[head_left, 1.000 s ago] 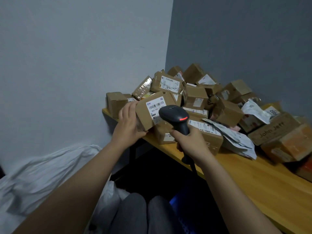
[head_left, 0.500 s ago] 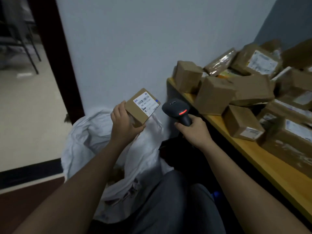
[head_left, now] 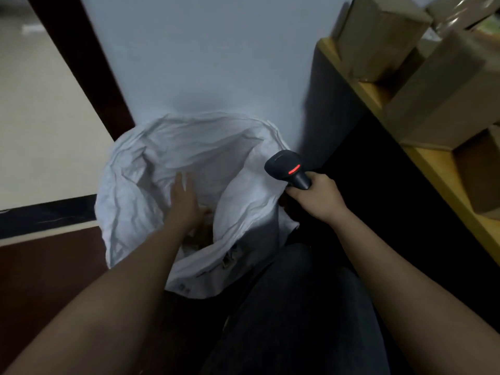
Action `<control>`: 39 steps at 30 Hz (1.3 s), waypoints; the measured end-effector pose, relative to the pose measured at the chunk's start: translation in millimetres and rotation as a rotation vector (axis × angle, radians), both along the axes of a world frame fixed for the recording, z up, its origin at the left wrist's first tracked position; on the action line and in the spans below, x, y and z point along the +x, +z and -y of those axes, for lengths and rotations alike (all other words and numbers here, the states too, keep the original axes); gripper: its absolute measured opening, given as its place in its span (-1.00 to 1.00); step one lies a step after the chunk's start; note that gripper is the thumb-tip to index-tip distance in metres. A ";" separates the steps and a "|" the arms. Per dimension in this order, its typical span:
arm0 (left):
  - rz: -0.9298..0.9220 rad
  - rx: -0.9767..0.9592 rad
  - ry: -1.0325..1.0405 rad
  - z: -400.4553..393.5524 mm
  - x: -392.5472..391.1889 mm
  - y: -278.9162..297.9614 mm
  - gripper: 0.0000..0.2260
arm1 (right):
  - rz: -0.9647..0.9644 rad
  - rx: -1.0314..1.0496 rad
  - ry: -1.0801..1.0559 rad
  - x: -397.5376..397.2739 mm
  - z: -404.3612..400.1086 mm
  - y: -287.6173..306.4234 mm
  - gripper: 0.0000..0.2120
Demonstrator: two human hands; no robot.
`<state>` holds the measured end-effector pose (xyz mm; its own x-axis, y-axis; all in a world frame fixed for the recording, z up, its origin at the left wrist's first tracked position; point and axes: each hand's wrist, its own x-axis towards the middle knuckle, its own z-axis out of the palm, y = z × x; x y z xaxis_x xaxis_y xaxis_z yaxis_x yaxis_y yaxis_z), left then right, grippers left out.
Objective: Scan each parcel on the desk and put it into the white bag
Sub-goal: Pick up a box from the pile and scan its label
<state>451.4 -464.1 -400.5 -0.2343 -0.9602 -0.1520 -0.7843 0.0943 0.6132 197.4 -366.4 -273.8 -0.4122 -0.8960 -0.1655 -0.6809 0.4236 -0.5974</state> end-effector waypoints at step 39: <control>-0.373 -0.343 -0.909 -245.4 -336.9 286.1 -0.47 | 0.089 -0.564 -0.857 -125.4 -364.2 210.0 -0.92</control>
<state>114.5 -218.7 -114.4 -0.8671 -0.3761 0.3267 -0.0965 0.7701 0.6305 72.0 -2.2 -63.8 -0.9564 -0.2631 0.1272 -0.2257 0.3885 -0.8933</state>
